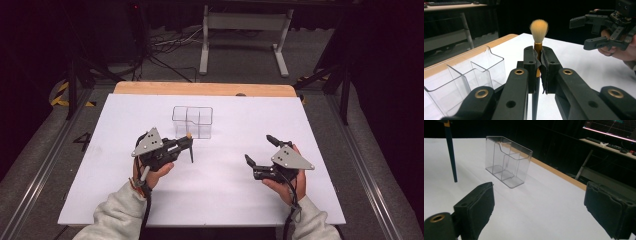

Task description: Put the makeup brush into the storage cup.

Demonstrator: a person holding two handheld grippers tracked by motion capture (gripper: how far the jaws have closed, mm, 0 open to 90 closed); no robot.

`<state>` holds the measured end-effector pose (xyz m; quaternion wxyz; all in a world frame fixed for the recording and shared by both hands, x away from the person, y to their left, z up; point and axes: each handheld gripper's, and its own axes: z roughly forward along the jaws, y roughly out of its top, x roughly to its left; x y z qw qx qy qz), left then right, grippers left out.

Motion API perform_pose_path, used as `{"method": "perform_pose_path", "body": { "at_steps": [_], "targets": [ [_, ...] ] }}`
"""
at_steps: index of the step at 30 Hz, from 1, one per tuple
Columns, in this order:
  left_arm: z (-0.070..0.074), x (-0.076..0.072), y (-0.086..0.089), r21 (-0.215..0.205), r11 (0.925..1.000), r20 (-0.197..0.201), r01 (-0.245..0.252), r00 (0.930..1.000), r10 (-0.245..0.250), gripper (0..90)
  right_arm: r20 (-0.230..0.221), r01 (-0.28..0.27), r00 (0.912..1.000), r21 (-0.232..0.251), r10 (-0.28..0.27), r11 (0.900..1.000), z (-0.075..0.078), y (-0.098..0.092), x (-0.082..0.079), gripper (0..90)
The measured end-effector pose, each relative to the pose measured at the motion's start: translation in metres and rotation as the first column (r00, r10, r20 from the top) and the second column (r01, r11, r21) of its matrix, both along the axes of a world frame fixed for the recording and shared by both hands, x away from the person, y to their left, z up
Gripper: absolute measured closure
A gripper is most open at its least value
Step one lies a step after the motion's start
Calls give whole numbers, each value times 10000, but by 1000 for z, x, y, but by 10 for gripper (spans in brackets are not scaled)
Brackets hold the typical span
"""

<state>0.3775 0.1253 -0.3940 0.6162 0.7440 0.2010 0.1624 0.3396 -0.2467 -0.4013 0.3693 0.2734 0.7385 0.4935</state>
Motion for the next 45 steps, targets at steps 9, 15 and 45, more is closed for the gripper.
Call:
{"method": "perform_pose_path", "body": {
  "at_steps": [9, 15, 45],
  "targets": [
    [2, 1, 1, 103, 9999, 132, -18, 9999, 17, 835, 4, 246, 9997, -174, -246, 9995, -5, -12, -7, 106],
    [7, 3, 3, 115, 9999, 201, -64, 9998, 62, 835, -96, 322, 9994, -188, -324, 9993, -9, -21, -13, 107],
    [68, 43, -3, 264, 9973, 1100, -690, 9918, 657, 836, -683, 622, 9956, -366, -646, 9974, -27, -46, -22, 102]
  ]
}}
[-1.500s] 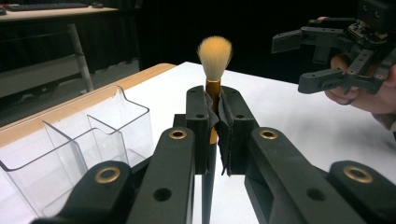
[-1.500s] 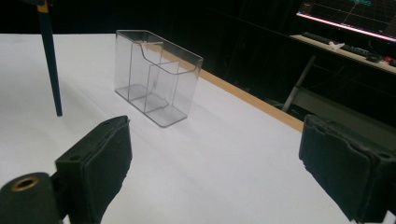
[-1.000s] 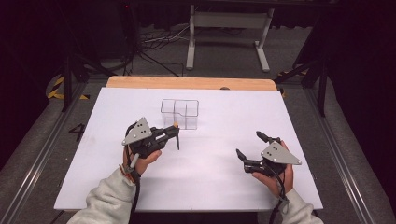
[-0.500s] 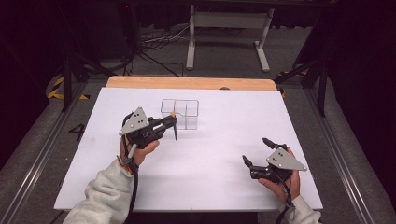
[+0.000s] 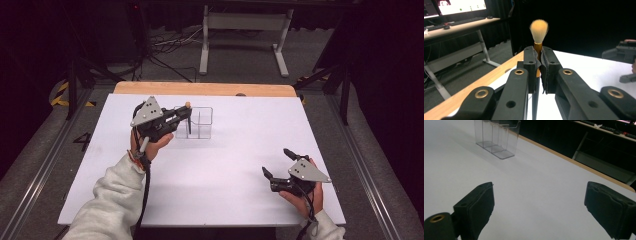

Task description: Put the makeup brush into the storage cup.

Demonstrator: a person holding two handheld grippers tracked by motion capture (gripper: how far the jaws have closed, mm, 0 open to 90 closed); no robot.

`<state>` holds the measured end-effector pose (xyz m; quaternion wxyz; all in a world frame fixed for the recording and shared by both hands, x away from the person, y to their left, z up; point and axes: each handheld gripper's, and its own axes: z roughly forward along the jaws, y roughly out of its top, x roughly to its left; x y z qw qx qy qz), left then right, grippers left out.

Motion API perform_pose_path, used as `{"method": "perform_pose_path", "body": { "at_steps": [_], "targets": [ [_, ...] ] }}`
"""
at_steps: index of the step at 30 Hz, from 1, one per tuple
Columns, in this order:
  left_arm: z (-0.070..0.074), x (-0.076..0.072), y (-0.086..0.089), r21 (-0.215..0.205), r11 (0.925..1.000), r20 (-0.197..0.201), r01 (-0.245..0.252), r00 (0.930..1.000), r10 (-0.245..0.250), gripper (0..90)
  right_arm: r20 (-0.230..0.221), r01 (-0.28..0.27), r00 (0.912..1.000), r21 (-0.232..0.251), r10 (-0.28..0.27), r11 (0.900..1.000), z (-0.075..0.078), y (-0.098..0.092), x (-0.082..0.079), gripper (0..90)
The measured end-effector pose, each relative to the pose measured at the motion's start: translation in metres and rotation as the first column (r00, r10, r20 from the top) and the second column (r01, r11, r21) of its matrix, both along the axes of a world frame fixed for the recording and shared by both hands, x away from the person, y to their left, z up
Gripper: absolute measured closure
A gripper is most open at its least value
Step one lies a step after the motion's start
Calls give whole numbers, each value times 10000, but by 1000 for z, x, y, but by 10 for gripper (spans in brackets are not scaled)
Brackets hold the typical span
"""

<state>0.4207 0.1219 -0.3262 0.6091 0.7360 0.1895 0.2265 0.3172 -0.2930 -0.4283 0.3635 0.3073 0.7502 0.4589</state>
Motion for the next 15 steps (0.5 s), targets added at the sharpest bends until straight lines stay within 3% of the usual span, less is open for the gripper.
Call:
{"method": "perform_pose_path", "body": {
  "at_steps": [5, 15],
  "targets": [
    [9, 8, -6, -26, 10000, 141, -23, 9999, 24, 835, -94, -76, 9999, 108, 77, 9999, -1, 0, 1, 105],
    [13, 30, -12, -1, 9997, -24, -232, 9997, 232, 835, -199, -339, 9992, 201, 343, 9992, -2, 1, 2, 109]
  ]
}}
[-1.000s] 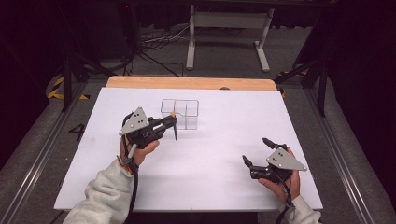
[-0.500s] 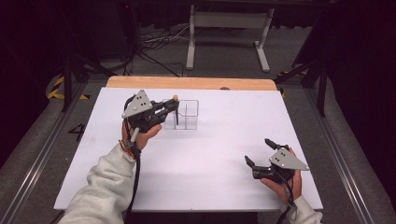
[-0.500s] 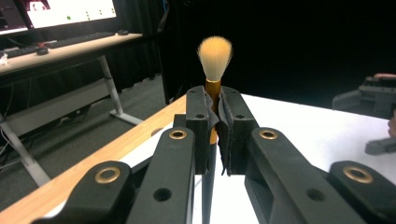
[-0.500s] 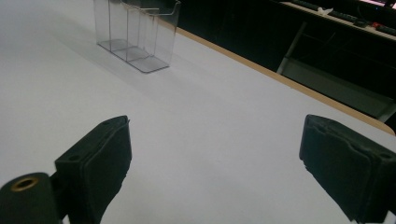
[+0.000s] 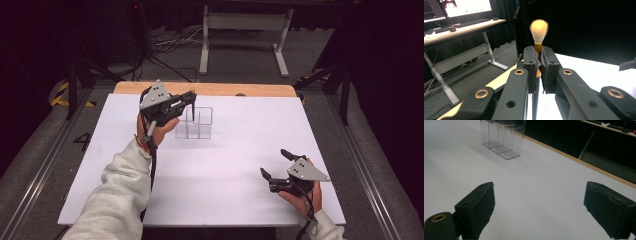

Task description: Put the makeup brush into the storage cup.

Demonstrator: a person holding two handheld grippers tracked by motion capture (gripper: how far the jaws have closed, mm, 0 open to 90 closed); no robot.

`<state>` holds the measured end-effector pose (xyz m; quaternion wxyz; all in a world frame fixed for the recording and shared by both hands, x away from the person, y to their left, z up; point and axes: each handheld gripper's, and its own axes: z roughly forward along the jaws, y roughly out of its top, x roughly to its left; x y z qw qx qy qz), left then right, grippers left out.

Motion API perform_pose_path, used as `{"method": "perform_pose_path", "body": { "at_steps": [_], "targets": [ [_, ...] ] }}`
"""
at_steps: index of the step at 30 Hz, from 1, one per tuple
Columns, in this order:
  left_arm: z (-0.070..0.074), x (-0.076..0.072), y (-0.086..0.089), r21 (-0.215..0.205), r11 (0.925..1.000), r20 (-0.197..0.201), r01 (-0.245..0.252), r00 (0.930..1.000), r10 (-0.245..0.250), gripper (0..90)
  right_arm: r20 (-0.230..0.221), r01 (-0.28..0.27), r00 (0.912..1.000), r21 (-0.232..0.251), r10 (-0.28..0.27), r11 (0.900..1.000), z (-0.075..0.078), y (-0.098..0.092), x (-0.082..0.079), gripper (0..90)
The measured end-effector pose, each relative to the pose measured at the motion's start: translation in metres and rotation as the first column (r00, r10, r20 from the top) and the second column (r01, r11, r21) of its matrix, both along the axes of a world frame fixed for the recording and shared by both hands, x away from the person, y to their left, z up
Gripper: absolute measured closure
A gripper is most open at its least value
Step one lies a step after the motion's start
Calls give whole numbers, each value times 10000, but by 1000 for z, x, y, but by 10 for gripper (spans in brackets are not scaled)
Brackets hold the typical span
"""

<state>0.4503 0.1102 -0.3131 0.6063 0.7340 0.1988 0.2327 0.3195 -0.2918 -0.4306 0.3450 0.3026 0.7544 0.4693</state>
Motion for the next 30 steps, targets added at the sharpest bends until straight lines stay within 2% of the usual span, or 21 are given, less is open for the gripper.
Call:
{"method": "perform_pose_path", "body": {
  "at_steps": [3, 10, 17, 19, 23, 24, 26, 28, 30],
  "targets": [
    [-2, 6, 0, 91, 9998, 58, -170, 9998, 169, 835, -8, 10, 10000, -12, -10, 10000, 0, 0, 0, 109],
    [-11, 24, -2, 147, 9989, -175, -437, 9989, 439, 835, -33, -39, 10000, -43, 39, 10000, 0, -1, 0, 109],
    [-12, 38, -3, 123, 9975, -354, -699, 9969, 703, 835, -10, -56, 10000, -64, 56, 10000, 0, -1, 0, 109],
    [-13, 43, -5, 289, 9969, -373, -726, 9966, 736, 835, -1, -77, 10000, -72, 77, 9999, 0, -1, 0, 110],
    [-17, 50, -8, 276, 9963, -544, -812, 9951, 827, 835, -11, -107, 9999, -64, 107, 9999, 0, -1, 0, 110],
    [-18, 52, -10, 433, 9946, -517, -938, 9940, 960, 835, -1, -106, 9999, -71, 106, 9999, 0, -1, 0, 110],
    [-20, 54, -11, 397, 9954, -630, -873, 9940, 896, 835, 6, -115, 9999, -43, 115, 9999, 0, -1, 0, 110],
    [-20, 57, -13, 557, 9935, -554, -990, 9932, 1021, 835, 15, -142, 9999, -25, 142, 9999, 0, -1, 0, 110],
    [-21, 57, -13, 531, 9940, -623, -954, 9932, 986, 835, 0, -121, 9999, -48, 121, 9999, 0, -1, 0, 110]
  ]
}}
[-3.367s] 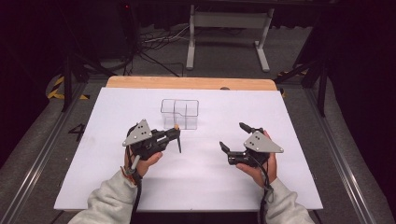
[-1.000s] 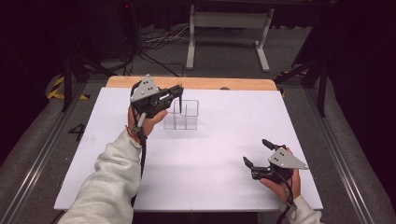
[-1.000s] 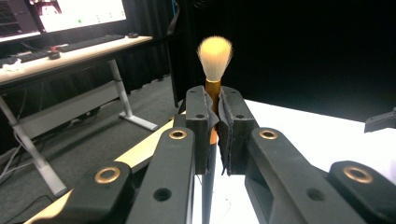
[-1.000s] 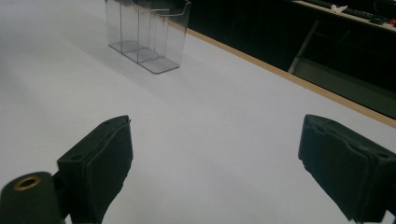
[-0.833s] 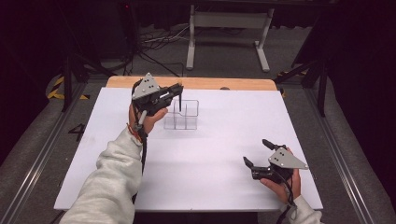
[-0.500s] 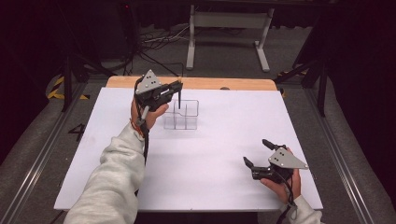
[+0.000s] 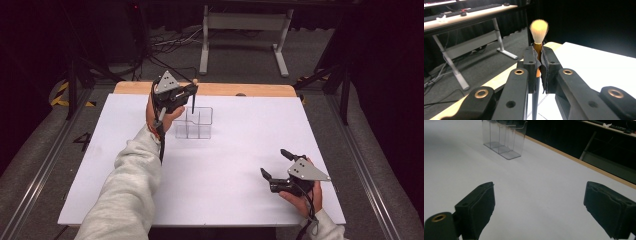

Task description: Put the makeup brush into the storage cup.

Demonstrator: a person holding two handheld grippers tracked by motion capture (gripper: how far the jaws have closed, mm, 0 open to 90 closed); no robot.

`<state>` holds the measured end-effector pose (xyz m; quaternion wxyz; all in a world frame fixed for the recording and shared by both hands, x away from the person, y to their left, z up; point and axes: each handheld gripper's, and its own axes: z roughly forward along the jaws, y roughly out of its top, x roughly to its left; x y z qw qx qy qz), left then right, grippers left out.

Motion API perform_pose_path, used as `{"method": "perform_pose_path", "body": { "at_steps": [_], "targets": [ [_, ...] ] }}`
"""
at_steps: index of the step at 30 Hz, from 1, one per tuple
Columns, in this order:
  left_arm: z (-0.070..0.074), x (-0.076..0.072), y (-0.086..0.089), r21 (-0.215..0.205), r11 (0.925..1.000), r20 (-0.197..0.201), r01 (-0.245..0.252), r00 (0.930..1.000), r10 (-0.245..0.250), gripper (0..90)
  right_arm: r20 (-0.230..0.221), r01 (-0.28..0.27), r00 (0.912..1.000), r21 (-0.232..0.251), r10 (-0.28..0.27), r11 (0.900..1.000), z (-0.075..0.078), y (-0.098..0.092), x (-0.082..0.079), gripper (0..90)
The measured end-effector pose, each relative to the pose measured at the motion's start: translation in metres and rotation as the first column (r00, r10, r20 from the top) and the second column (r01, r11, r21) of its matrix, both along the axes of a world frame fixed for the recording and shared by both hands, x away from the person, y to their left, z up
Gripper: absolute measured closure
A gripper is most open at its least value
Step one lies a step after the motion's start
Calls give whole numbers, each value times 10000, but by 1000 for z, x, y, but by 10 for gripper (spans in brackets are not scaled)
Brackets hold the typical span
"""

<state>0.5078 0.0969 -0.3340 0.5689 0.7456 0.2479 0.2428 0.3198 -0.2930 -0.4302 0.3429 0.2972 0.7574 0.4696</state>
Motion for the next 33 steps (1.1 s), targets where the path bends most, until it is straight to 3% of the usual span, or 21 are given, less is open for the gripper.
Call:
{"method": "perform_pose_path", "body": {
  "at_steps": [13, 33],
  "targets": [
    [-15, 9, -2, -21, 9999, -301, -102, 9995, 102, 834, 46, 4, 10000, 30, -4, 10000, 0, 0, 0, 115],
    [-47, 4, 5, 50, 9998, -824, -171, 9964, 175, 835, -3, -15, 10000, -21, 15, 10000, 0, 2, 0, 117]
  ]
}}
